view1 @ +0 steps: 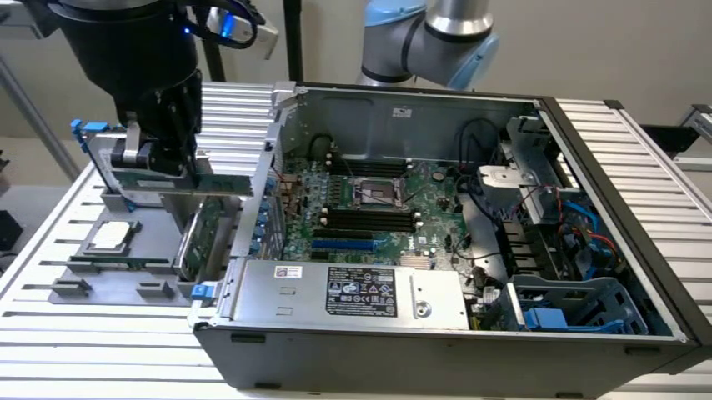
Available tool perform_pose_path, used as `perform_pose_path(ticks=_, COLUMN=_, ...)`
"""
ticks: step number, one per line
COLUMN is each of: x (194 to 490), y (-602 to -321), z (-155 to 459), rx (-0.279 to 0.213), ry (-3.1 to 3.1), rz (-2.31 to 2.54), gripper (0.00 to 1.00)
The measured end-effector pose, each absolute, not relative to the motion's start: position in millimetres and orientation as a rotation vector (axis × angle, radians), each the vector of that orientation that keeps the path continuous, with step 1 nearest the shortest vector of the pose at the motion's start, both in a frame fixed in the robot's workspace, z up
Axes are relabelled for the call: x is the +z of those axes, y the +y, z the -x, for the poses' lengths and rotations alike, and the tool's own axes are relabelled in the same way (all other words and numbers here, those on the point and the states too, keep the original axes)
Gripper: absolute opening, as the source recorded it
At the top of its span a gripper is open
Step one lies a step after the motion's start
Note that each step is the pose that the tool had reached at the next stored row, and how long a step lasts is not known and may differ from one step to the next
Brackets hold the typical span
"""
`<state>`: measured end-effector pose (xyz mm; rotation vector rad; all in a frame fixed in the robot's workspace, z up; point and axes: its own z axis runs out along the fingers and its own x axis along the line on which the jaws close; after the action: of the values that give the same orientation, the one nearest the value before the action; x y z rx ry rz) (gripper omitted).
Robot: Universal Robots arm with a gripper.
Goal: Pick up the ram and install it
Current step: 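Pick up the ram and move it above insertion slot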
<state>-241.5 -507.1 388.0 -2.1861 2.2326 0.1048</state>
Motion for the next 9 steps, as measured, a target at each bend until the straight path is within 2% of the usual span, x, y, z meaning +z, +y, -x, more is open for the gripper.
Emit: perform_pose_path(ticks=9, x=388, y=-507, z=200, rx=0.121, ry=2.225, rz=2.179, gripper=0.00)
